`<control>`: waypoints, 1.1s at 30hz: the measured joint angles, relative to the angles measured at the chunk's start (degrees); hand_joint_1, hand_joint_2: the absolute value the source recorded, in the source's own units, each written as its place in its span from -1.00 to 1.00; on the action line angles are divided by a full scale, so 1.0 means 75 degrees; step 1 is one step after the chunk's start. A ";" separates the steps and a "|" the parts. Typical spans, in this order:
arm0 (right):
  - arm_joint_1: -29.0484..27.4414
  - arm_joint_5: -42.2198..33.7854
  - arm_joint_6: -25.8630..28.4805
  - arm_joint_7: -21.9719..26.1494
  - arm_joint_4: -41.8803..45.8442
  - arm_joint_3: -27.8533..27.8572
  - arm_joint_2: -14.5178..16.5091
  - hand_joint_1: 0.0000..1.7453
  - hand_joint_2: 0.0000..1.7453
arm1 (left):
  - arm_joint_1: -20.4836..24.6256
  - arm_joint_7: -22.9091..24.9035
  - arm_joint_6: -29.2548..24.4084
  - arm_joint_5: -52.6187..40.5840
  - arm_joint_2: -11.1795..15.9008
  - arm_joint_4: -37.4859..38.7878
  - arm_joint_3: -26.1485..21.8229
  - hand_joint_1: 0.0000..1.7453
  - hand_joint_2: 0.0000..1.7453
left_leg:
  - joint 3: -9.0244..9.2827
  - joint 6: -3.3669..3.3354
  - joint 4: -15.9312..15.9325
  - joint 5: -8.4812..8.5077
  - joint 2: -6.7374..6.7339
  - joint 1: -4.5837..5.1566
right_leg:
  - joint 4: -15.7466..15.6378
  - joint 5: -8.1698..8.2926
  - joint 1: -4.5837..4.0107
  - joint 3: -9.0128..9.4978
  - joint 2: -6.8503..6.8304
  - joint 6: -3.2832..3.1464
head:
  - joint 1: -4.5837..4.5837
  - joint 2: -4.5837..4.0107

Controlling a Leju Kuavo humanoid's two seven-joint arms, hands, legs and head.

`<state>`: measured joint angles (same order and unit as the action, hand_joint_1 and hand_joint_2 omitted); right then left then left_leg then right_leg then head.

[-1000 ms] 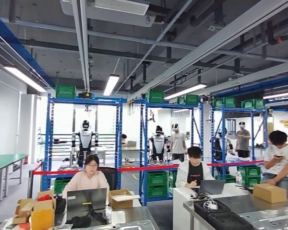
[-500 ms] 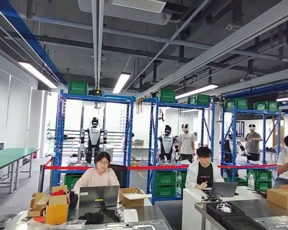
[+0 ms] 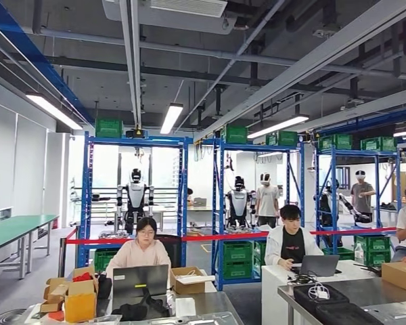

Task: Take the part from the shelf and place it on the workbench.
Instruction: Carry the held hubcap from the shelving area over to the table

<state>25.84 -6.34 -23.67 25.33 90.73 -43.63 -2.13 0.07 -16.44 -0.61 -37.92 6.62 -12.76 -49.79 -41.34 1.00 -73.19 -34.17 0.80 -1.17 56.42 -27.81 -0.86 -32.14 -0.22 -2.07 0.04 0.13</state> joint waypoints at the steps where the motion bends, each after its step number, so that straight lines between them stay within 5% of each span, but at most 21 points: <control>1: -0.0009 0.0001 -0.0001 0.0000 -0.0005 -0.0002 0.0001 1.00 1.00 | -0.0011 0.0001 0.0001 -0.0001 0.0002 0.0000 -0.0004 -1.00 1.00 | -0.0072 0.0036 -0.0062 0.0090 -0.0008 -0.0029 | 0.0006 -0.0033 0.0012 0.0033 -0.0001 0.0021 | 0.0000 0.0000; 5: -0.0009 0.0001 -0.0001 -0.0001 -0.0007 -0.0001 0.0013 1.00 1.00 | 0.0000 -0.0004 0.0006 -0.0016 0.0012 0.0000 -0.0025 -1.00 1.00 | 0.0606 0.0165 0.1450 0.0934 -0.0074 -0.0118 | 0.0142 -0.0263 0.0071 0.0176 -0.0001 0.0210 | -0.0001 0.0000; 10: 0.0002 -0.0004 -0.0004 0.0001 0.0003 0.0006 0.0025 1.00 1.00 | -0.0006 -0.0013 0.0017 -0.0065 0.0007 -0.0007 -0.0072 -1.00 1.00 | 0.0789 -0.0156 0.1715 0.0790 -0.0056 -0.0060 | 0.0310 -0.0421 0.0084 0.0178 0.0007 0.0382 | -0.0013 0.0000; 12: 0.0013 -0.0005 -0.0004 0.0002 0.0011 0.0008 0.0024 1.00 1.00 | -0.0009 -0.0017 0.0017 -0.0065 0.0017 -0.0022 -0.0098 -1.00 1.00 | 0.0892 -0.0251 0.1727 0.0729 -0.0046 -0.0048 | 0.0870 -0.0616 0.0102 -0.0092 0.0006 0.0428 | -0.0013 0.0000; 14: 0.0018 -0.0005 -0.0004 0.0003 0.0014 0.0009 0.0023 1.00 1.00 | -0.0002 -0.0019 0.0017 -0.0065 0.0023 -0.0032 -0.0107 -1.00 1.00 | 0.0949 -0.0299 0.1729 0.0681 -0.0042 -0.0030 | 0.1494 -0.0819 0.0104 -0.0438 0.0007 0.0442 | -0.0015 0.0000; 18: 0.0012 -0.0005 -0.0004 0.0003 0.0012 0.0009 0.0022 1.00 1.00 | 0.0001 -0.0020 0.0017 -0.0066 0.0023 -0.0033 -0.0109 -1.00 1.00 | 0.0972 -0.0310 0.1729 0.0656 -0.0038 -0.0014 | 0.1841 -0.0929 0.0104 -0.0661 0.0007 0.0436 | -0.0015 0.0000; 20: -0.0008 -0.0007 -0.0011 0.0003 0.0002 0.0007 0.0022 1.00 1.00 | -0.0008 -0.0020 0.0020 -0.0081 0.0023 -0.0034 -0.0122 -1.00 1.00 | 0.1086 -0.0334 0.1729 0.0556 -0.0023 0.0041 | 0.2222 -0.0914 0.0078 -0.1056 0.0015 0.0372 | -0.0015 0.0000; 21: -0.0013 -0.0014 -0.0020 0.0004 -0.0003 0.0013 0.0021 1.00 1.00 | -0.0002 -0.0025 0.0022 -0.0106 0.0006 -0.0036 -0.0137 -1.00 1.00 | 0.1254 -0.0341 0.1751 0.0430 -0.0005 0.0068 | 0.1944 -0.0580 -0.0012 -0.1129 0.0030 0.0248 | -0.0013 0.0000; 24: 0.0000 -0.0035 -0.0044 0.0008 0.0010 0.0053 0.0021 1.00 1.00 | 0.0030 -0.0042 0.0027 -0.0196 -0.0049 -0.0038 -0.0184 -1.00 1.00 | 0.1677 -0.0274 0.1898 0.0208 0.0034 0.0054 | 0.0397 0.0358 -0.0294 -0.0749 0.0071 -0.0139 | -0.0032 0.0010; 26: -0.0005 -0.0050 -0.0045 0.0014 0.0028 0.0079 0.0027 1.00 1.00 | 0.0026 -0.0052 0.0031 -0.0232 -0.0060 -0.0039 -0.0200 -1.00 1.00 | 0.1751 -0.0210 0.1885 0.0289 0.0007 0.0050 | 0.0083 0.0321 -0.0285 -0.0467 0.0070 -0.0196 | -0.0039 0.0015; 28: -0.0003 -0.0063 -0.0047 0.0023 0.0037 0.0098 0.0050 1.00 1.00 | 0.0035 -0.0064 0.0034 -0.0253 -0.0060 -0.0040 -0.0217 -1.00 1.00 | 0.1540 -0.0173 0.1380 0.0288 -0.0021 0.0060 | -0.0132 0.0277 -0.0219 -0.0154 0.0054 -0.0200 | -0.0034 0.0014; 31: -0.0024 -0.0066 -0.0048 0.0031 0.0036 0.0106 0.0079 1.00 1.00 | 0.0024 -0.0072 0.0027 -0.0299 -0.0017 -0.0043 -0.0267 -1.00 1.00 | 0.0662 -0.0034 0.0211 -0.0152 -0.0032 -0.0006 | -0.0196 0.0059 -0.0121 0.0156 0.0039 -0.0120 | -0.0031 0.0010; 33: -0.0046 -0.0067 -0.0050 0.0034 0.0034 0.0107 0.0082 1.00 1.00 | -0.0013 -0.0072 0.0028 -0.0328 -0.0006 -0.0044 -0.0301 -1.00 1.00 | 0.0331 0.0073 0.0166 -0.0330 -0.0036 -0.0090 | -0.0187 -0.0126 -0.0053 0.0395 0.0048 -0.0051 | -0.0031 0.0009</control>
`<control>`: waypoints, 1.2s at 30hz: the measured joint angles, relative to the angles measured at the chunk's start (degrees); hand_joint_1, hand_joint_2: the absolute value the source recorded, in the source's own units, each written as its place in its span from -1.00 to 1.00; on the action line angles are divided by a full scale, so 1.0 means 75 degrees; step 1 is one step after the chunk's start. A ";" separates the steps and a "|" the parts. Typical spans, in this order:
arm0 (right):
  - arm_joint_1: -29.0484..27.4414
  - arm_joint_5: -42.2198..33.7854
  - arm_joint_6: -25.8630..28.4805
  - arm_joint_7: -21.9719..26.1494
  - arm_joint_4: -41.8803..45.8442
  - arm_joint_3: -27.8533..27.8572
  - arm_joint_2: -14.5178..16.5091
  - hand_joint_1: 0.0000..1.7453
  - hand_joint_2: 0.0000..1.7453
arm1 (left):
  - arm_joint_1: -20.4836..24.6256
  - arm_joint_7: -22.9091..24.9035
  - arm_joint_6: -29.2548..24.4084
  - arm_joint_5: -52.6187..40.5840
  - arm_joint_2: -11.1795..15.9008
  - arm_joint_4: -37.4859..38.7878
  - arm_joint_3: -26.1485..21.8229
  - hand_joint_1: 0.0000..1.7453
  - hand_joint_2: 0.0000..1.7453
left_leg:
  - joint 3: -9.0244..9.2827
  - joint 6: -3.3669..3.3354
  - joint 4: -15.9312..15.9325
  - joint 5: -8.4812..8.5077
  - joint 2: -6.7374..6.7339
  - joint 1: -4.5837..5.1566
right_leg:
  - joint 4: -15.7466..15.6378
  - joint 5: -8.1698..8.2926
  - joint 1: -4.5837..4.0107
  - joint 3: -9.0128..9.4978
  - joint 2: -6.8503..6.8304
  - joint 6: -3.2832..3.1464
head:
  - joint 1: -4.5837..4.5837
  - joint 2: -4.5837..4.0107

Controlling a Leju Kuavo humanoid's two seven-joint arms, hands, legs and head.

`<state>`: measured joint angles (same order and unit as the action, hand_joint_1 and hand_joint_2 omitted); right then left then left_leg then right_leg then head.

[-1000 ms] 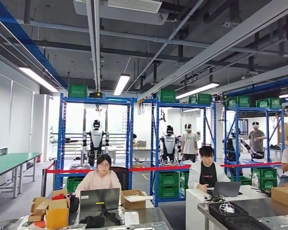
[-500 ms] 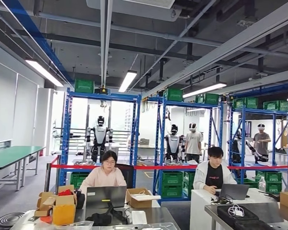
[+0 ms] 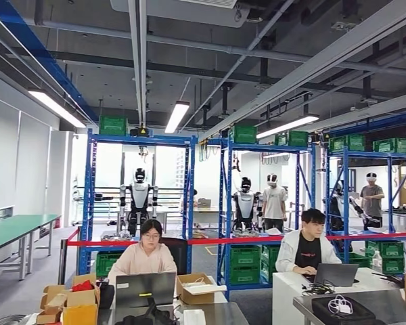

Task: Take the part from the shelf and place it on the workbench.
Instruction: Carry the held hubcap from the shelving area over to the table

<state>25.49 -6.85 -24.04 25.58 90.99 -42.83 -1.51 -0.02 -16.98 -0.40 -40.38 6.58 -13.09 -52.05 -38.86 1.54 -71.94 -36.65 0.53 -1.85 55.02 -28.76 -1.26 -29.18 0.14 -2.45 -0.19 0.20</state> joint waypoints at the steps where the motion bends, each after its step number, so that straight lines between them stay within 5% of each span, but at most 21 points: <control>1: -0.0003 0.0000 -0.0001 0.0001 0.0000 0.0001 0.0001 1.00 1.00 | -0.0010 -0.0001 0.0001 -0.0008 0.0001 0.0000 -0.0012 -1.00 1.00 | -0.0026 0.0062 0.0266 0.0143 -0.0004 -0.0049 | 0.0017 -0.0110 0.0041 0.0134 0.0003 0.0047 | 0.0000 0.0000; 3: -0.0009 -0.0001 -0.0001 0.0004 -0.0004 0.0001 0.0007 1.00 1.00 | -0.0015 -0.0006 0.0000 -0.0014 -0.0006 0.0002 -0.0028 -1.00 1.00 | 0.0020 0.0183 0.1045 0.0921 -0.0056 -0.0134 | 0.0117 -0.0386 0.0105 0.0369 -0.0002 0.0185 | -0.0003 -0.0002; 5: -0.0012 -0.0003 -0.0001 0.0011 -0.0006 0.0004 0.0017 1.00 1.00 | 0.0002 -0.0009 -0.0001 -0.0014 -0.0016 0.0003 -0.0042 -1.00 1.00 | 0.0002 0.0107 0.1438 0.1463 -0.0105 -0.0127 | 0.0226 -0.0600 0.0134 0.0425 -0.0009 0.0323 | -0.0003 -0.0004; 9: 0.0003 -0.0008 -0.0003 0.0020 0.0020 0.0017 0.0047 1.00 1.00 | -0.0007 -0.0016 -0.0001 -0.0036 -0.0001 -0.0006 -0.0047 -1.00 1.00 | 0.0037 -0.0188 0.1451 0.1381 -0.0069 -0.0051 | 0.0481 -0.0630 0.0203 0.0310 -0.0008 0.0467 | 0.0000 -0.0004; 11: 0.0012 -0.0011 -0.0002 0.0023 0.0029 0.0024 0.0047 1.00 1.00 | 0.0005 -0.0026 -0.0004 -0.0037 0.0020 -0.0009 -0.0050 -1.00 1.00 | 0.0160 -0.0270 0.1495 0.1302 -0.0053 -0.0044 | 0.1259 -0.0741 0.0221 -0.0125 -0.0007 0.0522 | -0.0001 -0.0005; 13: 0.0000 -0.0011 -0.0001 0.0025 0.0029 0.0024 0.0044 1.00 1.00 | 0.0021 -0.0031 -0.0004 -0.0037 0.0028 -0.0009 -0.0052 -1.00 1.00 | 0.0269 -0.0319 0.1507 0.1199 -0.0046 -0.0009 | 0.2217 -0.1106 0.0225 -0.0805 -0.0006 0.0529 | -0.0001 -0.0006; 15: -0.0029 -0.0011 -0.0002 0.0025 0.0027 0.0024 0.0041 1.00 1.00 | 0.0017 -0.0032 -0.0002 -0.0047 0.0029 -0.0009 -0.0052 -1.00 1.00 | 0.0410 -0.0336 0.1508 0.1082 -0.0030 0.0037 | 0.2547 -0.1251 0.0215 -0.1237 -0.0005 0.0486 | -0.0001 -0.0007; 16: -0.0038 -0.0012 -0.0002 0.0025 0.0026 0.0025 0.0041 1.00 1.00 | 0.0013 -0.0033 -0.0001 -0.0055 0.0029 -0.0009 -0.0054 -1.00 1.00 | 0.0504 -0.0338 0.1509 0.1018 -0.0019 0.0056 | 0.2351 -0.1067 0.0199 -0.1277 -0.0004 0.0449 | -0.0001 -0.0007; 18: -0.0040 -0.0013 -0.0002 0.0025 0.0026 0.0028 0.0040 1.00 1.00 | 0.0019 -0.0035 -0.0001 -0.0071 0.0028 -0.0009 -0.0057 -1.00 1.00 | 0.0710 -0.0326 0.1526 0.0892 0.0001 0.0072 | 0.1484 -0.0334 0.0125 -0.1092 0.0000 0.0353 | -0.0001 -0.0008; 20: -0.0023 -0.0015 -0.0004 0.0026 0.0029 0.0036 0.0041 1.00 1.00 | 0.0044 -0.0036 0.0001 -0.0084 0.0022 -0.0009 -0.0061 -1.00 1.00 | 0.0838 -0.0275 0.1581 0.0810 0.0019 0.0058 | 0.0810 0.0032 0.0028 -0.0901 0.0003 0.0217 | -0.0003 -0.0005; 22: -0.0011 -0.0017 -0.0006 0.0029 0.0039 0.0043 0.0044 1.00 1.00 | 0.0047 -0.0035 0.0008 -0.0110 0.0015 -0.0009 -0.0065 -1.00 1.00 | 0.0910 -0.0175 0.1591 0.0827 0.0017 0.0041 | 0.0557 0.0015 -0.0031 -0.0803 0.0010 0.0097 | -0.0005 -0.0001; 25: 0.0006 -0.0023 -0.0007 0.0033 0.0055 0.0045 0.0060 1.00 1.00 | 0.0044 -0.0038 0.0025 -0.0145 0.0007 -0.0009 -0.0073 -1.00 1.00 | 0.0960 -0.0084 0.1412 0.0708 -0.0006 0.0023 | 0.0305 0.0109 -0.0005 -0.0516 0.0010 0.0028 | -0.0003 -0.0002; 28: 0.0015 -0.0028 -0.0012 0.0034 0.0052 0.0043 0.0077 1.00 1.00 | 0.0070 -0.0045 0.0025 -0.0154 0.0024 -0.0009 -0.0118 -1.00 1.00 | 0.0358 -0.0073 0.0316 0.0132 -0.0009 0.0031 | 0.0244 0.0057 0.0008 -0.0361 -0.0003 -0.0011 | -0.0004 -0.0004; 30: -0.0030 -0.0028 -0.0015 0.0034 0.0044 0.0040 0.0079 1.00 1.00 | 0.0040 -0.0046 0.0028 -0.0160 0.0032 -0.0009 -0.0150 -1.00 1.00 | -0.0088 -0.0046 -0.0284 0.0010 -0.0010 0.0024 | 0.0246 -0.0024 0.0009 -0.0286 0.0008 -0.0005 | -0.0002 -0.0007; 31: -0.0051 -0.0029 -0.0015 0.0033 0.0042 0.0039 0.0079 1.00 1.00 | 0.0027 -0.0046 0.0030 -0.0162 0.0035 -0.0009 -0.0162 -1.00 1.00 | -0.0142 -0.0029 -0.0215 0.0179 -0.0012 0.0015 | 0.0247 -0.0077 0.0013 -0.0226 0.0016 0.0010 | -0.0002 -0.0007; 34: -0.0068 -0.0031 -0.0015 0.0033 0.0038 0.0039 0.0081 1.00 1.00 | 0.0020 -0.0047 0.0037 -0.0162 0.0052 -0.0009 -0.0191 -1.00 1.00 | 0.0235 0.0025 0.1055 0.1049 -0.0020 0.0004 | 0.0275 -0.0275 0.0032 -0.0008 0.0021 0.0112 | -0.0004 -0.0009; 36: -0.0061 -0.0031 -0.0018 0.0032 0.0031 0.0041 0.0082 1.00 1.00 | 0.0019 -0.0050 0.0050 -0.0176 0.0054 -0.0009 -0.0208 -1.00 1.00 | 0.0385 -0.0046 0.1509 0.1184 -0.0039 0.0038 | 0.0310 -0.0392 0.0028 0.0049 0.0022 0.0216 | -0.0004 -0.0008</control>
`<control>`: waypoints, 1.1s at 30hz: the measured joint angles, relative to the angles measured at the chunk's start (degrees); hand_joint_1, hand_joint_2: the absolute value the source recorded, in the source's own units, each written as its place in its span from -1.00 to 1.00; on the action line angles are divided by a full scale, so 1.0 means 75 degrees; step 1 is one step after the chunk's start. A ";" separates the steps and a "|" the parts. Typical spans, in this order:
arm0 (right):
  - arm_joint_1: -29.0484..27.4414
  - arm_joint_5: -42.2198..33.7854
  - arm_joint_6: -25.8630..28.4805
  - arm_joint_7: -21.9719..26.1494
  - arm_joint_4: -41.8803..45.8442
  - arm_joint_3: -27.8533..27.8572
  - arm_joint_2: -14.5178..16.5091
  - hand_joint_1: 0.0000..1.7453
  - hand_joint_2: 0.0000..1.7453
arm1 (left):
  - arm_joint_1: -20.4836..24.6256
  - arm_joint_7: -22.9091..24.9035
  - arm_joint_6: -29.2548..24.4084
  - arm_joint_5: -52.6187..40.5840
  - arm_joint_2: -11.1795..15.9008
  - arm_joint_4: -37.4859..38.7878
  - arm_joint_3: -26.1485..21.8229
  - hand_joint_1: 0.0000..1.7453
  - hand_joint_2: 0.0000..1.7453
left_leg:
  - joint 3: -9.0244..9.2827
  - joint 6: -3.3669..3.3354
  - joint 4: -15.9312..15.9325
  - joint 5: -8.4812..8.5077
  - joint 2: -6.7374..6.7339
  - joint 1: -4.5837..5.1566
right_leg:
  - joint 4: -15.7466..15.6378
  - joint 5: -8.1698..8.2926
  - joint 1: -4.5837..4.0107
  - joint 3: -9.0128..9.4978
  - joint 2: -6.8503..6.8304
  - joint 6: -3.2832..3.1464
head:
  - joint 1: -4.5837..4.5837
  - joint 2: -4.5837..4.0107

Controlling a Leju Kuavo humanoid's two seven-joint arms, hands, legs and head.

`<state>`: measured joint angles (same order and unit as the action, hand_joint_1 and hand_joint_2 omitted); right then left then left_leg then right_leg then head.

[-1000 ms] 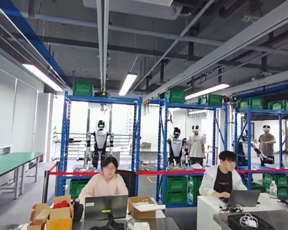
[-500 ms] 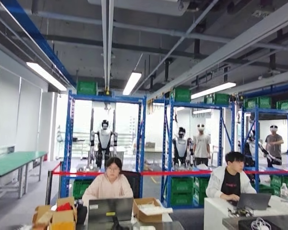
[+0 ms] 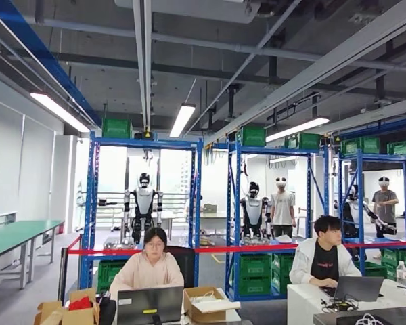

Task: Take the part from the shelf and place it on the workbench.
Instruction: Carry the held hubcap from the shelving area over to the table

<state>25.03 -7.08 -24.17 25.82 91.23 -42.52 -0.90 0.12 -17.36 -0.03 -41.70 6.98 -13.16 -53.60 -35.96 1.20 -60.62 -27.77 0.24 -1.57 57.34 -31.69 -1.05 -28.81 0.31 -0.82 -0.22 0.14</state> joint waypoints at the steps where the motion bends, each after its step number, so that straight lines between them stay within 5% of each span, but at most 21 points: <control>1: 0.0000 -0.0001 -0.0002 -0.0001 -0.0003 0.0001 -0.0001 1.00 1.00 | -0.0003 -0.0002 0.0008 -0.0014 -0.0001 0.0000 -0.0009 -1.00 1.00 | 0.0011 -0.0067 0.0033 -0.0066 -0.0007 0.0025 | 0.0016 -0.0034 -0.0003 0.0019 0.0003 0.0047 | -0.0001 0.0000; 5: 0.0025 -0.0007 -0.0007 0.0001 0.0005 0.0021 -0.0002 1.00 1.00 | -0.0012 -0.0015 0.0018 -0.0044 0.0002 0.0000 -0.0028 -1.00 1.00 | 0.0175 -0.0261 0.0061 -0.0115 0.0006 0.0002 | 0.0467 -0.0190 0.0031 -0.0141 -0.0007 0.0201 | 0.0001 0.0000; 9: 0.0027 -0.0007 -0.0010 0.0002 0.0004 0.0028 -0.0009 1.00 1.00 | 0.0002 -0.0028 0.0018 -0.0050 0.0004 0.0000 -0.0032 -1.00 1.00 | 0.0387 -0.0306 0.0068 -0.0323 0.0010 0.0017 | 0.2078 -0.0616 0.0093 -0.1330 -0.0010 0.0296 | -0.0001 -0.0001; 11: 0.0008 -0.0007 -0.0023 0.0001 -0.0004 0.0028 -0.0019 1.00 1.00 | -0.0006 -0.0031 0.0020 -0.0062 0.0004 0.0000 -0.0035 -1.00 1.00 | 0.0575 -0.0291 0.0069 -0.0461 0.0019 0.0027 | 0.1839 -0.0287 0.0092 -0.1469 -0.0009 0.0281 | -0.0001 -0.0001; 13: 0.0014 -0.0007 -0.0043 0.0001 -0.0006 0.0029 -0.0025 1.00 1.00 | -0.0004 -0.0036 0.0024 -0.0088 0.0004 0.0000 -0.0036 -1.00 1.00 | 0.0782 -0.0267 0.0089 -0.0601 0.0027 0.0027 | 0.0959 0.0401 0.0065 -0.1241 -0.0008 0.0221 | 0.0000 -0.0001; 14: 0.0024 -0.0007 -0.0049 0.0001 -0.0011 0.0030 -0.0027 1.00 1.00 | 0.0011 -0.0039 0.0027 -0.0100 0.0002 0.0000 -0.0037 -1.00 1.00 | 0.0850 -0.0246 0.0120 -0.0647 0.0032 0.0017 | 0.0645 0.0532 0.0030 -0.1164 -0.0010 0.0169 | -0.0004 0.0001; 19: 0.0060 -0.0011 -0.0052 -0.0001 -0.0015 0.0034 -0.0019 1.00 1.00 | 0.0032 -0.0041 0.0040 -0.0117 -0.0038 0.0000 -0.0037 -1.00 1.00 | 0.1044 -0.0066 0.0059 -0.0699 0.0010 -0.0019 | 0.0164 0.0617 -0.0040 -0.0859 -0.0009 -0.0108 | 0.0004 0.0007; 21: 0.0093 -0.0009 -0.0052 -0.0001 -0.0006 0.0032 -0.0006 1.00 1.00 | 0.0062 -0.0045 0.0041 -0.0120 -0.0044 0.0000 -0.0037 -1.00 1.00 | 0.0718 -0.0041 -0.0529 -0.0846 0.0005 -0.0015 | 0.0095 0.0574 -0.0017 -0.0683 -0.0020 -0.0176 | 0.0008 0.0006; 23: 0.0098 -0.0009 -0.0052 -0.0004 -0.0008 0.0028 0.0001 1.00 1.00 | 0.0058 -0.0048 0.0038 -0.0120 -0.0044 0.0000 -0.0039 -1.00 1.00 | 0.0072 -0.0018 -0.1398 -0.1165 0.0006 0.0001 | 0.0088 0.0466 -0.0019 -0.0578 -0.0014 -0.0215 | 0.0010 0.0004; 25: 0.0078 -0.0009 -0.0052 -0.0007 -0.0014 0.0025 0.0003 1.00 1.00 | 0.0020 -0.0047 0.0036 -0.0120 -0.0045 0.0000 -0.0039 -1.00 1.00 | -0.0387 -0.0007 -0.1724 -0.1323 0.0005 0.0002 | 0.0088 0.0330 -0.0020 -0.0434 0.0012 -0.0215 | 0.0010 0.0001; 26: 0.0074 -0.0009 -0.0052 -0.0008 -0.0016 0.0025 0.0004 1.00 1.00 | 0.0009 -0.0049 0.0036 -0.0121 -0.0046 0.0000 -0.0039 -1.00 1.00 | -0.0445 -0.0001 -0.1546 -0.1185 0.0004 -0.0002 | 0.0088 0.0252 -0.0019 -0.0331 0.0023 -0.0203 | 0.0010 0.0001; 30: 0.0094 -0.0008 -0.0056 -0.0021 -0.0029 0.0016 0.0005 1.00 1.00 | 0.0000 -0.0066 0.0039 -0.0126 -0.0047 0.0000 -0.0043 -1.00 1.00 | -0.0221 -0.0042 -0.0179 0.0082 -0.0012 0.0021 | 0.0096 -0.0095 -0.0030 0.0049 0.0019 -0.0066 | 0.0009 -0.0001; 33: 0.0110 -0.0009 -0.0060 -0.0052 -0.0036 0.0009 0.0012 1.00 1.00 | -0.0012 -0.0076 0.0040 -0.0133 -0.0054 0.0000 -0.0046 -1.00 1.00 | -0.0187 -0.0179 -0.0074 0.0114 -0.0009 0.0056 | 0.0136 -0.0178 -0.0027 0.0076 0.0019 0.0069 | 0.0009 -0.0001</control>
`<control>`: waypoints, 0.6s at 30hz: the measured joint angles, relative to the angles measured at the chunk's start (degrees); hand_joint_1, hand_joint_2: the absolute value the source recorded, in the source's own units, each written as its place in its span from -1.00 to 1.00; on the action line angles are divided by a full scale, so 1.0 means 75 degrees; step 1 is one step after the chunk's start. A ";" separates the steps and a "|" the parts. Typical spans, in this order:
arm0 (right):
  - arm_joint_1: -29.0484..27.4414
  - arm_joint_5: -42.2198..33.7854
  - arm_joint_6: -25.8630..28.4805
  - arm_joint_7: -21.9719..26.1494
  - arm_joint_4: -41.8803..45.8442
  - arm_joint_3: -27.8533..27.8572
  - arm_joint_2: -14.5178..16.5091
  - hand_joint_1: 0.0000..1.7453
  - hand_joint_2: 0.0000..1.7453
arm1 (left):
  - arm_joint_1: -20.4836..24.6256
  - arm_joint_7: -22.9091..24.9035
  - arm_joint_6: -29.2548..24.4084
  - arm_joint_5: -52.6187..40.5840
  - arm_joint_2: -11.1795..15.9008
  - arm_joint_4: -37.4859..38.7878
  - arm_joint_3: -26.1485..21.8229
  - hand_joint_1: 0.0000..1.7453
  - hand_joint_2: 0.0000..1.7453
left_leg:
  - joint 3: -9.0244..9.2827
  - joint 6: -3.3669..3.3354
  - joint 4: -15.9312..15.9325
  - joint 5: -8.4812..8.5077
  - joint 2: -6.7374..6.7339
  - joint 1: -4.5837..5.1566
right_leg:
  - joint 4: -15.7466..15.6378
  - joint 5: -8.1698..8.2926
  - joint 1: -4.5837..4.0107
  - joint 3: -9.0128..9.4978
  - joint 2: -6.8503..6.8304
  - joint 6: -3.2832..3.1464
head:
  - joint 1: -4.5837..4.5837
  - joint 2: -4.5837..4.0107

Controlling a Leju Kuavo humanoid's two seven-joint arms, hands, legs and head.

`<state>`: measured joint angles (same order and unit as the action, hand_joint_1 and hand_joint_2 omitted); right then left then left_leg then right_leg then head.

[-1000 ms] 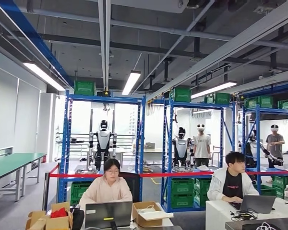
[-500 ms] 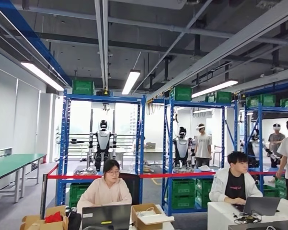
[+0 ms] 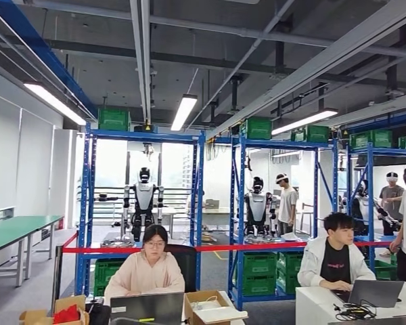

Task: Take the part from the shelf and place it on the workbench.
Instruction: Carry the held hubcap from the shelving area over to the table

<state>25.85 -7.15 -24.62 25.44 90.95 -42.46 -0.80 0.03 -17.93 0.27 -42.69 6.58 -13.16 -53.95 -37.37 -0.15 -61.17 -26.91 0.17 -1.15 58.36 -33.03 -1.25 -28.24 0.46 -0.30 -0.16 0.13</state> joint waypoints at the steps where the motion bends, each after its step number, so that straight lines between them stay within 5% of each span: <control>1: 0.0005 -0.0003 -0.0001 -0.0007 0.0004 0.0001 0.0002 1.00 1.00 | -0.0003 -0.0005 -0.0001 -0.0004 0.0001 0.0000 -0.0001 -1.00 1.00 | 0.0045 -0.0041 0.0023 -0.0029 0.0006 -0.0011 | 0.0108 0.0004 0.0007 -0.0024 -0.0005 0.0039 | 0.0000 0.0000; 3: 0.0024 -0.0006 -0.0001 -0.0009 0.0009 0.0003 0.0001 1.00 1.00 | 0.0004 -0.0017 -0.0002 -0.0015 0.0002 0.0000 -0.0004 -1.00 1.00 | 0.0187 -0.0104 0.0073 -0.0106 0.0014 -0.0036 | 0.0714 -0.0065 0.0037 -0.0359 -0.0015 0.0118 | -0.0001 0.0000; 5: 0.0024 -0.0006 -0.0001 -0.0012 0.0006 0.0004 -0.0002 1.00 1.00 | 0.0005 -0.0025 -0.0002 -0.0039 0.0001 0.0000 -0.0009 -1.00 1.00 | 0.0335 -0.0127 0.0100 -0.0230 0.0016 -0.0038 | 0.1653 -0.0344 0.0082 -0.1001 -0.0021 0.0191 | -0.0001 0.0000; 7: 0.0007 -0.0006 -0.0001 -0.0013 -0.0001 0.0003 -0.0007 1.00 1.00 | 0.0002 -0.0028 -0.0001 -0.0062 0.0000 0.0000 -0.0012 -1.00 1.00 | 0.0519 -0.0116 0.0103 -0.0389 0.0021 -0.0036 | 0.2136 -0.0602 0.0108 -0.1524 -0.0022 0.0221 | -0.0002 0.0000; 9: 0.0001 -0.0007 -0.0001 -0.0015 -0.0002 0.0003 -0.0009 1.00 1.00 | -0.0001 -0.0033 -0.0001 -0.0077 0.0000 0.0000 -0.0015 -1.00 1.00 | 0.0782 -0.0095 0.0106 -0.0581 0.0029 -0.0033 | 0.1717 -0.0327 0.0106 -0.1625 -0.0021 0.0200 | -0.0001 0.0000; 11: 0.0001 -0.0008 -0.0001 -0.0016 -0.0006 0.0005 -0.0014 1.00 1.00 | 0.0006 -0.0039 0.0001 -0.0090 -0.0004 0.0000 -0.0019 -1.00 1.00 | 0.1045 -0.0062 0.0135 -0.0772 0.0043 -0.0036 | 0.0852 0.0491 0.0068 -0.1490 -0.0017 0.0129 | 0.0001 0.0000; 13: 0.0000 -0.0008 -0.0001 -0.0026 -0.0020 0.0004 -0.0024 1.00 1.00 | 0.0039 -0.0042 0.0004 -0.0099 -0.0010 0.0000 -0.0026 -1.00 1.00 | 0.1204 0.0009 0.0208 -0.0893 0.0063 -0.0052 | 0.0365 0.0978 -0.0002 -0.1414 -0.0011 0.0022 | 0.0001 0.0000; 16: 0.0015 -0.0017 -0.0001 -0.0041 -0.0012 0.0007 -0.0022 1.00 1.00 | 0.0050 -0.0045 0.0019 -0.0131 -0.0036 0.0000 -0.0035 -1.00 1.00 | 0.1325 0.0142 0.0168 -0.0842 0.0066 -0.0072 | 0.0158 0.0959 -0.0035 -0.1230 0.0002 -0.0122 | 0.0003 0.0002; 18: 0.0052 -0.0029 -0.0001 -0.0039 0.0003 0.0004 -0.0009 1.00 1.00 | 0.0069 -0.0056 0.0029 -0.0149 -0.0055 0.0000 -0.0045 -1.00 1.00 | 0.1138 0.0174 -0.0293 -0.0844 0.0056 -0.0075 | 0.0012 0.0879 -0.0010 -0.0973 0.0003 -0.0196 | 0.0004 0.0004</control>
<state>26.24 -7.37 -24.63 25.14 90.98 -42.42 -0.87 0.54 -18.35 0.49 -43.81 6.17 -13.16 -54.29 -28.83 1.16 -63.37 -33.24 0.59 -1.71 58.44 -26.44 -1.32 -35.54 0.48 -1.77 -0.13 0.16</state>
